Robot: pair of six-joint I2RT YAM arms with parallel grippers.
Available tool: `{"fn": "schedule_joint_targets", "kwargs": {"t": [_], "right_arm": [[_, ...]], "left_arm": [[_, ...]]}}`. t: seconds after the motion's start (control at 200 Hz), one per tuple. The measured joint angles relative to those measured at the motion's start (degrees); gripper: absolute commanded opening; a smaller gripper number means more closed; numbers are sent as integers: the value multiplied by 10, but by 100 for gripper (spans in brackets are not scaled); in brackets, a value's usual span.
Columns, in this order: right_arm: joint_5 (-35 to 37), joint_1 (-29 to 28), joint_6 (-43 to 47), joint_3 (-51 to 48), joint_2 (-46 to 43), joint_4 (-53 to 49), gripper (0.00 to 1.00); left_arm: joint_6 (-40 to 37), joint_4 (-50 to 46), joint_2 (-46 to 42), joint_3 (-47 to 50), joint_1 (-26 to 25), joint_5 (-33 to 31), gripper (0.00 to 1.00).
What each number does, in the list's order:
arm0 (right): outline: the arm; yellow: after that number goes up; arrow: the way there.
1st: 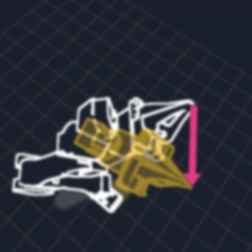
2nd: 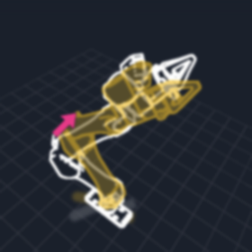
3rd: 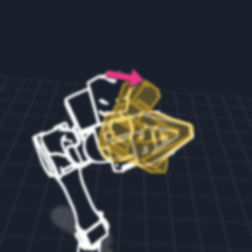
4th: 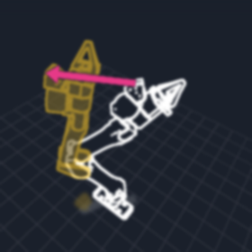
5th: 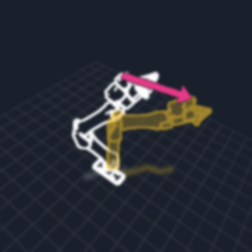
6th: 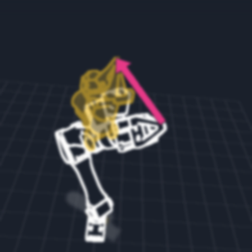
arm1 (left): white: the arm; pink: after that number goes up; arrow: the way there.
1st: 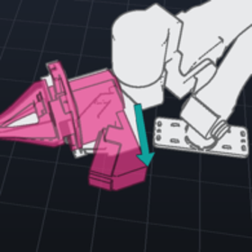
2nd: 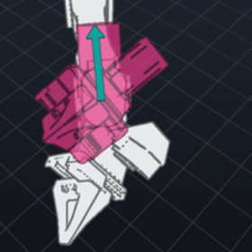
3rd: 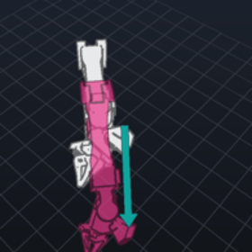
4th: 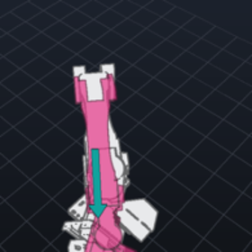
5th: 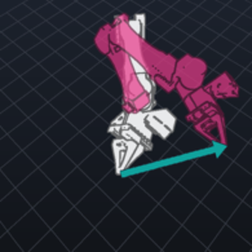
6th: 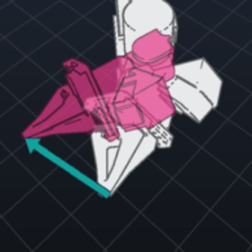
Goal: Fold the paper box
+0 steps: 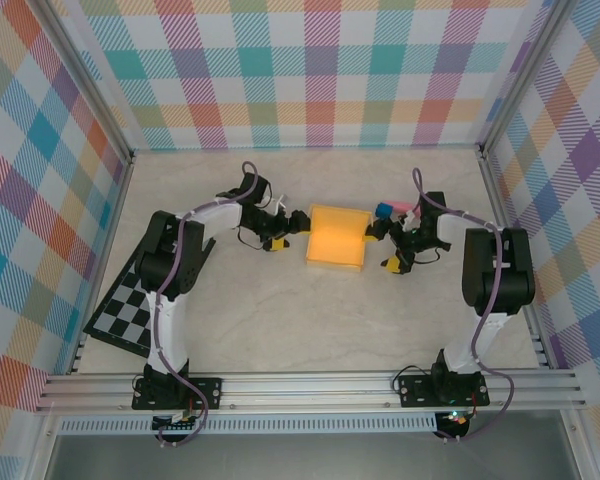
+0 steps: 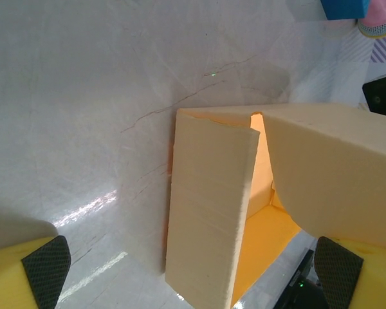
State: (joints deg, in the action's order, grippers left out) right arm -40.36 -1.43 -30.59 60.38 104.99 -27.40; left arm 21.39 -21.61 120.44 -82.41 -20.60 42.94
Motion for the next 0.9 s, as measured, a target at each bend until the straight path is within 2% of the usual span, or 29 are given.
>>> {"fn": "schedule_joint_targets", "kwargs": {"t": [0.34,0.605,0.74,0.9], "right_arm": [[42,34,7,-1,-43,-64,100],[70,73,-12,1,-77,-92,100],[98,88,-30,10,-107,-109,100],[71,90,-40,18,-164,-91,100]], "left_arm": [[5,51,-26,43,-4,-26,100],[12,51,-36,52,-2,-44,100],[13,31,-64,70,19,-63,100],[23,26,-122,77,61,-64,100]]}}
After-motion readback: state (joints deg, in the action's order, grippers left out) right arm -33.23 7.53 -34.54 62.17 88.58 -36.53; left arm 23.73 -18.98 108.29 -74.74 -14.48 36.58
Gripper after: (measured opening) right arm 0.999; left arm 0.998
